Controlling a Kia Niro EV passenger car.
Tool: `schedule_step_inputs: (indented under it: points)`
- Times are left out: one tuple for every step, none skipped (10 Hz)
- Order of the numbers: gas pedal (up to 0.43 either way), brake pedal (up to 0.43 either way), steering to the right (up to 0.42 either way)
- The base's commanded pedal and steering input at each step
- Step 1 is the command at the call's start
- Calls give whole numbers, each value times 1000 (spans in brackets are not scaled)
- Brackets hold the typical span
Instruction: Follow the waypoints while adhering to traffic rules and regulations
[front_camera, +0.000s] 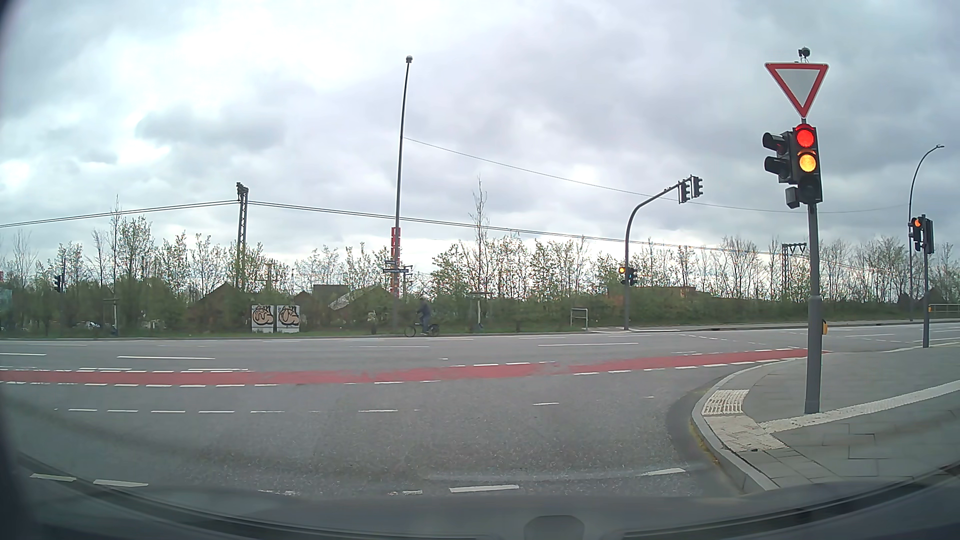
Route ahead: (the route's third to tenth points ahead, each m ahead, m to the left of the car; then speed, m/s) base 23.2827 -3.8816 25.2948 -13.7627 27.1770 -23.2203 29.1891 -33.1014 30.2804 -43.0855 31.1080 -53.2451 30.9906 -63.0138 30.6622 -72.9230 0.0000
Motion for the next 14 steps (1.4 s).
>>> schedule_step_inputs:
  points:
    - [0,0,1]
    - [0,0,1]
    - [0,6,1]
    - [0,0,1]
    - [0,0,0]
    - [0,0,0]
    - [0,0,1]
    - [0,6,1]
    - [0,0,1]
    - [0,0,1]
    - [8,0,1]
    - [39,0,1]
    - [79,0,-3]
    - [110,0,-7]
